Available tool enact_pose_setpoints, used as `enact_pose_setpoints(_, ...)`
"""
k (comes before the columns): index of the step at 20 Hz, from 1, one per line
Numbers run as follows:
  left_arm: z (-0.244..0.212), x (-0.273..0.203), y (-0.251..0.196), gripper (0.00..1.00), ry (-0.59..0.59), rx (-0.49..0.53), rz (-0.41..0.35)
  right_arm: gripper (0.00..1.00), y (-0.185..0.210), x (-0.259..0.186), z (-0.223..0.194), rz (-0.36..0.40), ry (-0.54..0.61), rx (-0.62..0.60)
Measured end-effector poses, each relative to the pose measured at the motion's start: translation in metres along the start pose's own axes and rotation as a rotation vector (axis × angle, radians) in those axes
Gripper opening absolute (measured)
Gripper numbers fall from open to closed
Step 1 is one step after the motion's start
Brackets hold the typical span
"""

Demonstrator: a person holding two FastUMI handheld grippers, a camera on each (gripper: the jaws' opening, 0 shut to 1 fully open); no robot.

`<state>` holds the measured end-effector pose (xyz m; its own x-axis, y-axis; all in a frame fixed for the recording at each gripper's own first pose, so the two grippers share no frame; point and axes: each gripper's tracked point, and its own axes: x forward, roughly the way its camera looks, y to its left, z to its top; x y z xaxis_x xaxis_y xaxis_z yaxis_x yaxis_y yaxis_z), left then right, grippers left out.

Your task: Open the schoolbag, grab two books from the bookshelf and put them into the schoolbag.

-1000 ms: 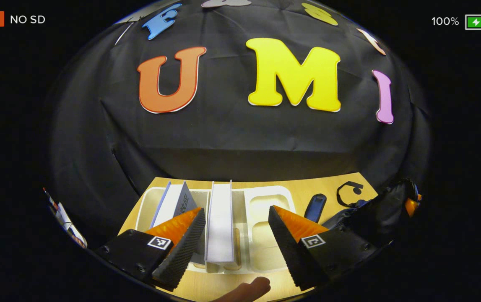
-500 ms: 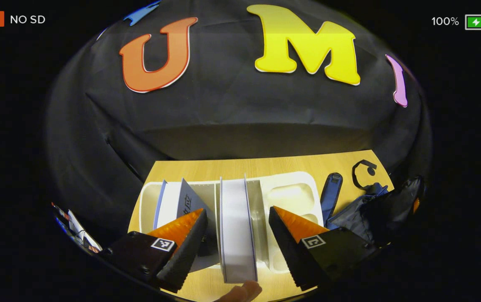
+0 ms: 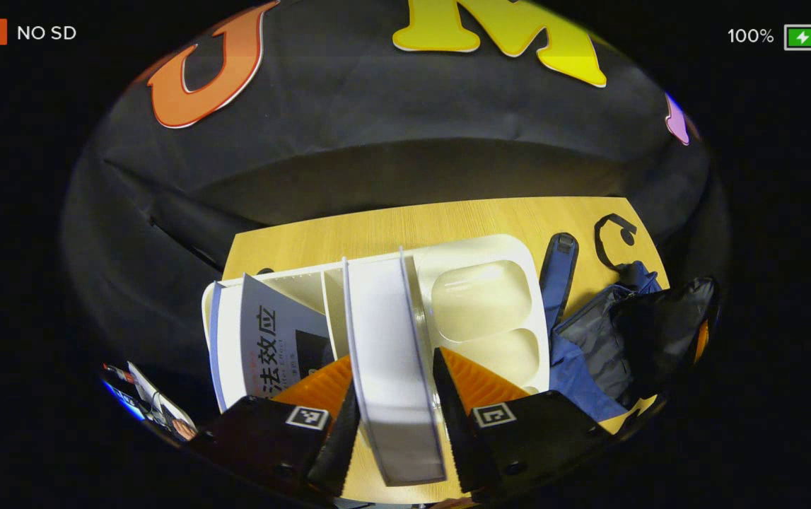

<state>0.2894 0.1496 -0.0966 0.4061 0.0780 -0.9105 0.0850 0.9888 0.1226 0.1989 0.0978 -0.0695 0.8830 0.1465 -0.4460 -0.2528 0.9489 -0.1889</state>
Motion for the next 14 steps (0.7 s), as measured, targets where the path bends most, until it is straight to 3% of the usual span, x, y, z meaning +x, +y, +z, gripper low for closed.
enact_pose_setpoints(1,0.0013,-0.0013,0.0000,0.53,0.003,-0.001,0.011,0.06,0.0001,-0.0002,-0.0006,0.000,0.003,0.000)
enact_pose_setpoints(3,0.0022,-0.0027,-0.0004,0.54,0.001,-0.006,0.019,0.06,0.0006,-0.0018,0.0001,0.003,-0.003,0.002)
enact_pose_setpoints(7,-0.0010,-0.0052,0.0007,0.42,0.006,-0.031,0.024,0.06,0.0017,-0.0031,-0.0026,0.007,-0.001,0.000)
enact_pose_setpoints(14,0.0025,-0.0071,0.0035,0.42,-0.055,-0.075,0.037,0.06,0.0065,-0.0055,-0.0045,0.016,0.004,0.005)
